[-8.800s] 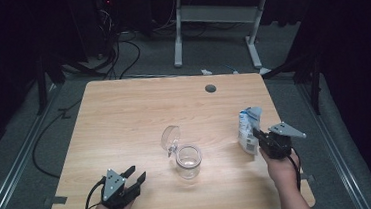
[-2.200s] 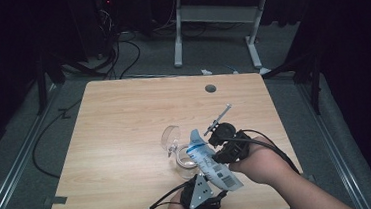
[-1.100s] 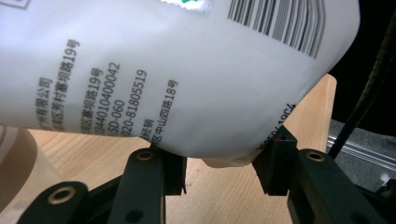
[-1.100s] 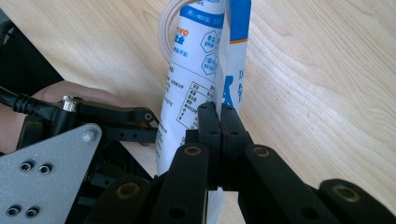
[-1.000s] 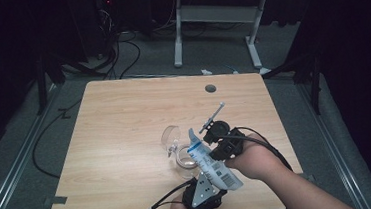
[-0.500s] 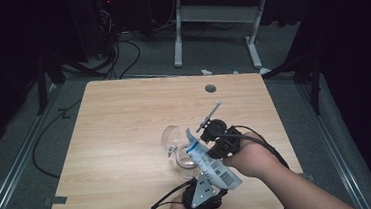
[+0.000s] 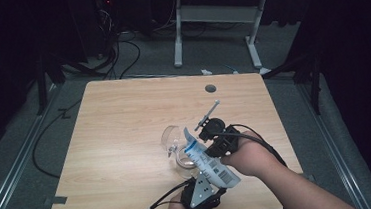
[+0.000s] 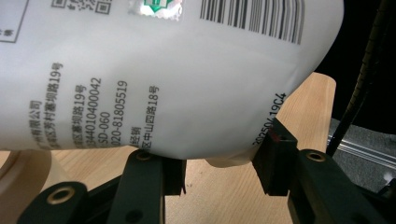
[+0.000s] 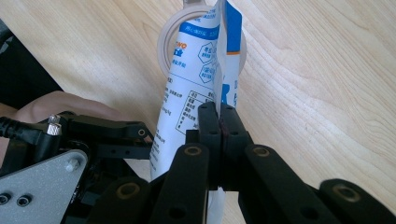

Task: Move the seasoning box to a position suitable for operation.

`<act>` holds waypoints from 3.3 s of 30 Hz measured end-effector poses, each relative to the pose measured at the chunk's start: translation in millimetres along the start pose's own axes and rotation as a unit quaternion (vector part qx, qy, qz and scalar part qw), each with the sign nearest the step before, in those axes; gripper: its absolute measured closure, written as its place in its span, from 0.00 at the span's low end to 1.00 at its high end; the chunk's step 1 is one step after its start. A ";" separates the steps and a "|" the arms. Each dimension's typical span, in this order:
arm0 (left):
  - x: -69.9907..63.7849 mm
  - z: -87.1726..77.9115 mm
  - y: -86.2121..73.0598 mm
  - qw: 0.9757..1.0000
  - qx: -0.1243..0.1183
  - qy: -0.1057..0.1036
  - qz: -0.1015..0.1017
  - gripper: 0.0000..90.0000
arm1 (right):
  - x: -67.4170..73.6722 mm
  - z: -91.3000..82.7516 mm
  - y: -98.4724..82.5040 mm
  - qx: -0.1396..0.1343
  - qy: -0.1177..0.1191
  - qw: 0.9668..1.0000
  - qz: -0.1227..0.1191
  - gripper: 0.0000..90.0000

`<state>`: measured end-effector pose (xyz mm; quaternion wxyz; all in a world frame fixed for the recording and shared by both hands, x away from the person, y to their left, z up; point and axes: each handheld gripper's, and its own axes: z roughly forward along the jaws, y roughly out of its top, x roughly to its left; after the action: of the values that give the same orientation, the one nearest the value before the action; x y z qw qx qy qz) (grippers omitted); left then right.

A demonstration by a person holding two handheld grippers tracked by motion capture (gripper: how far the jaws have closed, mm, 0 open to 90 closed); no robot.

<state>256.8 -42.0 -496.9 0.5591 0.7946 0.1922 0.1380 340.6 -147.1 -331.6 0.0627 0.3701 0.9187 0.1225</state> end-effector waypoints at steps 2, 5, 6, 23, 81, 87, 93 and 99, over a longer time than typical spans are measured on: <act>0.2 0.0 0.2 1.000 -0.001 -0.001 -0.002 0.67 | -0.2 0.0 0.1 -0.001 0.001 1.000 0.003 1.00; 0.3 0.2 0.2 1.000 0.000 -0.004 -0.002 0.67 | -1.1 0.4 -0.9 -0.004 0.004 1.000 0.007 1.00; 0.3 0.5 0.1 1.000 0.001 -0.005 -0.003 0.67 | -1.1 0.5 -1.2 -0.004 0.004 1.000 0.010 1.00; 1.7 2.8 3.3 1.000 -0.005 -0.014 -0.015 0.67 | -4.3 -0.7 0.3 -0.002 0.006 1.000 -0.004 1.00; 1.9 -1.6 9.1 1.000 -0.014 -0.014 -0.013 0.65 | 1.1 -0.8 11.5 -0.004 -0.001 1.000 -0.031 1.00; 2.2 -1.2 9.2 1.000 -0.013 -0.013 -0.012 0.65 | 0.1 0.0 11.3 -0.005 -0.001 1.000 -0.030 1.00; 2.5 -0.5 10.8 1.000 -0.015 -0.016 -0.015 0.65 | -0.3 -0.7 11.7 -0.005 -0.002 1.000 -0.030 1.00; 3.1 0.9 12.6 1.000 -0.015 -0.017 -0.015 0.65 | -2.1 -2.0 11.7 -0.005 -0.004 1.000 -0.027 1.00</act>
<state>261.9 -45.1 -485.3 0.5761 0.7855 0.1923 0.1192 349.5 -140.7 -326.5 0.0717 0.3450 0.9276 0.1238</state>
